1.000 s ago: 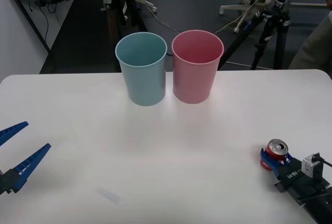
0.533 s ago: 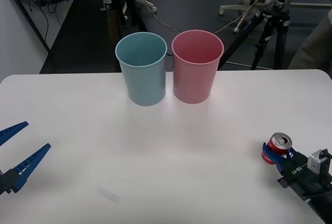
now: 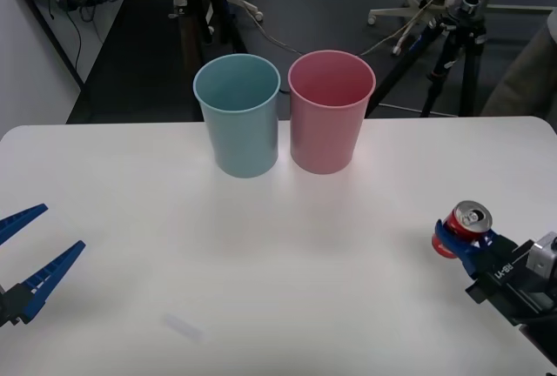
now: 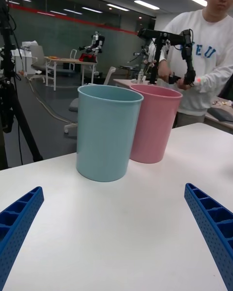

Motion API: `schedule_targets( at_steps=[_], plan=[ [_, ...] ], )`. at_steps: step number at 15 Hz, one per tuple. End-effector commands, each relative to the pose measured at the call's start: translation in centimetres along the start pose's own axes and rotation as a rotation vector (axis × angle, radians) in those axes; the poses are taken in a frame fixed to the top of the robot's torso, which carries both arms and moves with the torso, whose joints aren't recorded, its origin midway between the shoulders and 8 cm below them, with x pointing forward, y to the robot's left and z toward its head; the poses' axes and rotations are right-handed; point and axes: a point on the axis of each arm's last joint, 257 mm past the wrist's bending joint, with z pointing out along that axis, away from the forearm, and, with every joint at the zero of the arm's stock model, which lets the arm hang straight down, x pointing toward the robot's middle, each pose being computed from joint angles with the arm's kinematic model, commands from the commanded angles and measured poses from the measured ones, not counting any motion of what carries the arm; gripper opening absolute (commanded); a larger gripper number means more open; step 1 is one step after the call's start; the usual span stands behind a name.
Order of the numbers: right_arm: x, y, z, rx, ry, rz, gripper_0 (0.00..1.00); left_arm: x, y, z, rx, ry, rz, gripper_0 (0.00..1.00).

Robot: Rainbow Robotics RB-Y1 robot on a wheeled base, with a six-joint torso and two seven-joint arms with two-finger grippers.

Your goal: Grasp the object on the table and drop it into the matching bin: aluminum can to the light blue bin, PET bottle to the pink bin.

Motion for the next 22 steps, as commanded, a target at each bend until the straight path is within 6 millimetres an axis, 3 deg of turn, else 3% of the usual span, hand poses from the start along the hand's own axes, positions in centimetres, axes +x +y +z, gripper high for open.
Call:
schedule_targets(
  at_steps=[1, 9, 12, 18, 22],
  plan=[
    [-3.5, 1.5, 0.9, -0.009, -0.006, -0.01, 0.0, 0.0, 0.0, 0.0, 0.0, 0.0, 0.0, 1.0],
    [-13.2, 7.7, 5.3, -0.093, -0.064, 0.044, 0.0, 0.0, 0.0, 0.0, 0.0, 0.0, 0.0, 1.0],
    [-16.1, 9.9, 8.0, -0.12, -0.094, 0.074, 0.0, 0.0, 0.0, 0.0, 0.0, 0.0, 0.0, 1.0],
    [-19.4, 13.3, 15.3, -0.177, -0.146, 0.103, 0.0, 0.0, 0.0, 0.0, 0.0, 0.0, 0.0, 1.0],
    [-20.5, 13.9, 20.6, -0.189, -0.16, 0.087, 0.0, 0.0, 0.0, 0.0, 0.0, 0.0, 0.0, 1.0]
  ],
)
